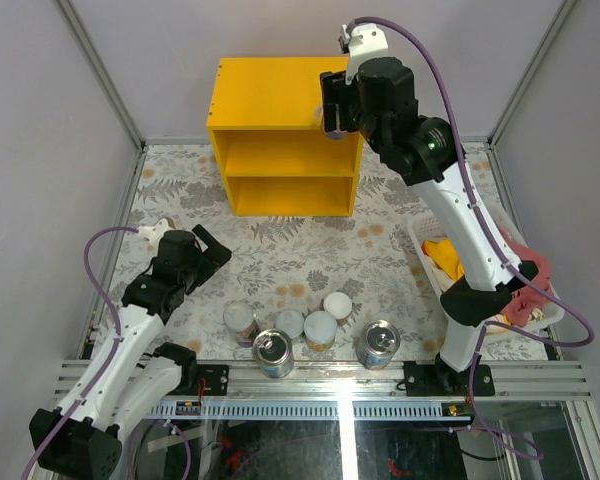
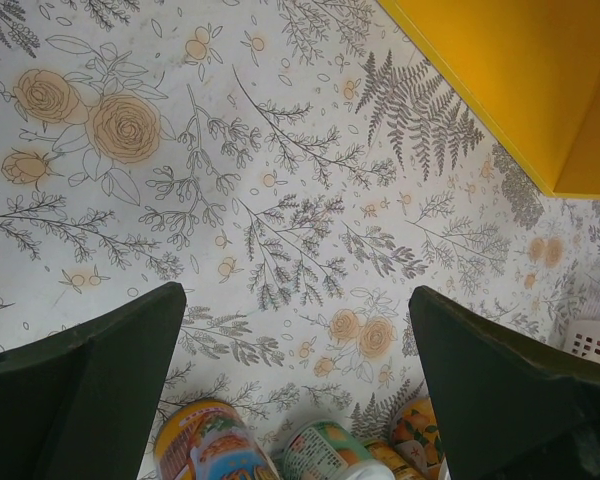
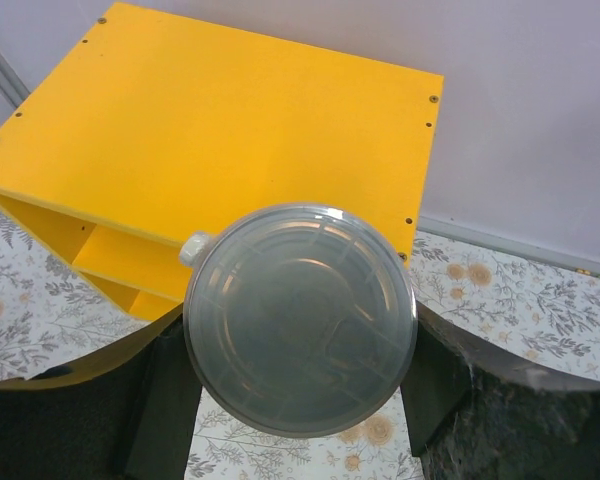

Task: Place and organize the canned foods onto the counter

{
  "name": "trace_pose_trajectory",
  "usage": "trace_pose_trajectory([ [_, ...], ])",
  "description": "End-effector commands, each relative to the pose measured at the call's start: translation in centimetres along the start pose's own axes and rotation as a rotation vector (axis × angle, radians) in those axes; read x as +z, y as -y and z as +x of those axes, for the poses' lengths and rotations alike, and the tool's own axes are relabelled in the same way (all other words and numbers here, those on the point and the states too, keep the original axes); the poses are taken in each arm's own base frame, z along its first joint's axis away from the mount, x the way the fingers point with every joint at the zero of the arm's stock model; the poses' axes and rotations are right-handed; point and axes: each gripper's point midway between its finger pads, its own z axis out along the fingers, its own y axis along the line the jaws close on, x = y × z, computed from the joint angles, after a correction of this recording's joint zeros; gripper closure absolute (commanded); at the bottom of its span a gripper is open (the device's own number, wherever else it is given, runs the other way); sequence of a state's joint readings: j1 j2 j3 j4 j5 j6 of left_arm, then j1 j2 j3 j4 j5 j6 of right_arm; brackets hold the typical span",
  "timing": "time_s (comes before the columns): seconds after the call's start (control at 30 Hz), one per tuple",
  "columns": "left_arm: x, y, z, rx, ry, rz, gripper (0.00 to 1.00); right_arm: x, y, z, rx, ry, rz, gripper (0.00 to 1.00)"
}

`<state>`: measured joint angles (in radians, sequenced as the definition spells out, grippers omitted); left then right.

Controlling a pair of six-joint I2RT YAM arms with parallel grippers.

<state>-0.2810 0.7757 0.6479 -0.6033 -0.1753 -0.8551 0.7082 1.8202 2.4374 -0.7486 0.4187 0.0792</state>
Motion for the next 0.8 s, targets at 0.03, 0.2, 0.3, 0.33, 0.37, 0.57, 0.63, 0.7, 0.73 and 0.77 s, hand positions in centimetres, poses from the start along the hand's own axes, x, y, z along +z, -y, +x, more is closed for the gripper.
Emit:
trace_pose_trajectory([
  [0.03, 0.4, 1.1, -0.8, 0.0, 0.037, 0.041, 0.06, -2.1, 2.0, -8.9, 0.085, 0.295, 0.007, 0.86],
  [0.2, 0.5, 1.4, -1.2, 0.013, 0.044, 0.041, 0.05, -1.3, 2.5, -9.2, 0.093, 0.304, 0.016, 0.86],
  [0.3, 0.6, 1.5, -1.3, 0.022, 0.047, 0.041, 0.05, -0.7, 2.5, -9.0, 0.1, 0.3, 0.015, 0.86],
  [0.33, 0.7, 1.5, -1.3, 0.024, 0.045, 0.041, 0.05, -0.5, 2.6, -8.9, 0.102, 0.299, 0.016, 0.86],
  [0.37, 0.7, 1.6, -1.3, 0.027, 0.044, 0.042, 0.05, -0.3, 2.6, -8.8, 0.105, 0.297, 0.017, 0.86],
  [0.57, 1.2, 2.0, -1.1, 0.041, 0.027, 0.05, 0.05, 0.8, 2.7, -8.6, 0.107, 0.297, 0.031, 0.85],
  [0.63, 1.4, 2.1, -1.2, 0.046, 0.027, 0.051, 0.05, 1.2, 2.7, -8.5, 0.108, 0.297, 0.033, 0.84],
  [0.7, 1.5, 2.4, -1.2, 0.052, 0.025, 0.058, 0.05, 1.7, 2.7, -8.4, 0.108, 0.297, 0.035, 0.83],
  [0.73, 1.6, 2.4, -1.3, 0.055, 0.024, 0.059, 0.05, 1.9, 2.6, -8.4, 0.109, 0.299, 0.036, 0.82],
  [0.77, 1.6, 2.5, -1.3, 0.058, 0.023, 0.063, 0.05, 2.2, 2.6, -8.3, 0.108, 0.298, 0.036, 0.81],
])
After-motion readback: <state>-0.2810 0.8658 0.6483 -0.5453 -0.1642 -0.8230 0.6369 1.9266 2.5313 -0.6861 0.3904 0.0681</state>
